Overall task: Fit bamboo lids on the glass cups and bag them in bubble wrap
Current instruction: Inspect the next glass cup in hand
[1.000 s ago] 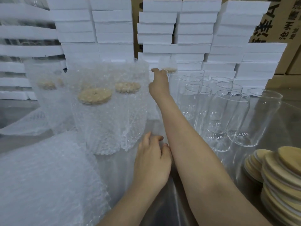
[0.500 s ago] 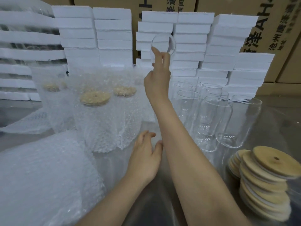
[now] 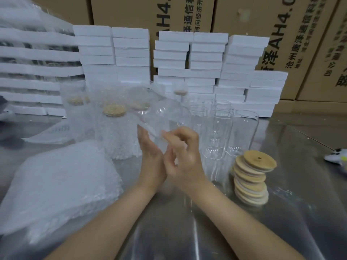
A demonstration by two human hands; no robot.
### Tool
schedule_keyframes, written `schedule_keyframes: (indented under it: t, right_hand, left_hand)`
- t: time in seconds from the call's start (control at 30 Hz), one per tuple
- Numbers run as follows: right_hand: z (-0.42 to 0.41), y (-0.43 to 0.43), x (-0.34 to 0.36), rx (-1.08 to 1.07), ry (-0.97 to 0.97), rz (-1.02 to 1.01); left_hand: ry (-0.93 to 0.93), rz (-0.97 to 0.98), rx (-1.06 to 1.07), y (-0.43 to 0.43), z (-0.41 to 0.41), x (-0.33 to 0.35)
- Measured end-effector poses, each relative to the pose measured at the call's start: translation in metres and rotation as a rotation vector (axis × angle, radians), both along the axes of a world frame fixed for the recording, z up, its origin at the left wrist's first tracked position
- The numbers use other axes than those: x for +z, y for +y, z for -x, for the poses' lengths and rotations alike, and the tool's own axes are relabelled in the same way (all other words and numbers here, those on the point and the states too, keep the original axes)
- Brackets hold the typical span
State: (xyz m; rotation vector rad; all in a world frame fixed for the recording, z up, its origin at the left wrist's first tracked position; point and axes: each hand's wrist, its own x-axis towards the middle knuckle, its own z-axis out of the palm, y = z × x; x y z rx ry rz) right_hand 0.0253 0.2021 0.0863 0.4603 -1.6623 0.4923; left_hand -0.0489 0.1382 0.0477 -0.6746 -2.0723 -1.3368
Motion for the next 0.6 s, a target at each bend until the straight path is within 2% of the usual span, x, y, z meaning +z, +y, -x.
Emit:
schedule_keyframes:
  t: [0.1,0.17,0.23,0.3,0.4,0.5,0.6]
  right_hand:
    - [0.001,0.01,-0.008,0.149,-0.06,0.051]
    - [0.006,0.006,-0.01,0.262,-0.18,0.124]
    - [0.01,0.004,-0.017,0.294,-0.24,0.176]
    - [0.016,0.01,-0.023,0.295,-0.28,0.236]
    - [0.021,0.019,-0.028,0.379,-0.406,0.522]
    - [0.024,0.024,-0.033,0.505,-0.508,0.663]
    - [0.026,0.027,-0.032,0.618,-0.599,0.753]
  left_hand:
    - [-0.012,-0.314,-0.109,-0.008,-0.005,0.013]
    - [0.051,-0.405,-0.203,-0.013,-0.004,0.012]
    - [0.02,-0.388,-0.306,-0.016,-0.003,0.015]
    - [-0.027,-0.27,-0.361,-0.019,-0.001,0.011]
    - [0.002,-0.225,-0.522,-0.02,0.002,0.006]
    - [-0.14,-0.359,-0.664,-0.018,-0.002,0.011]
    - [-0.306,-0.628,-0.66,-0.014,-0.004,0.021]
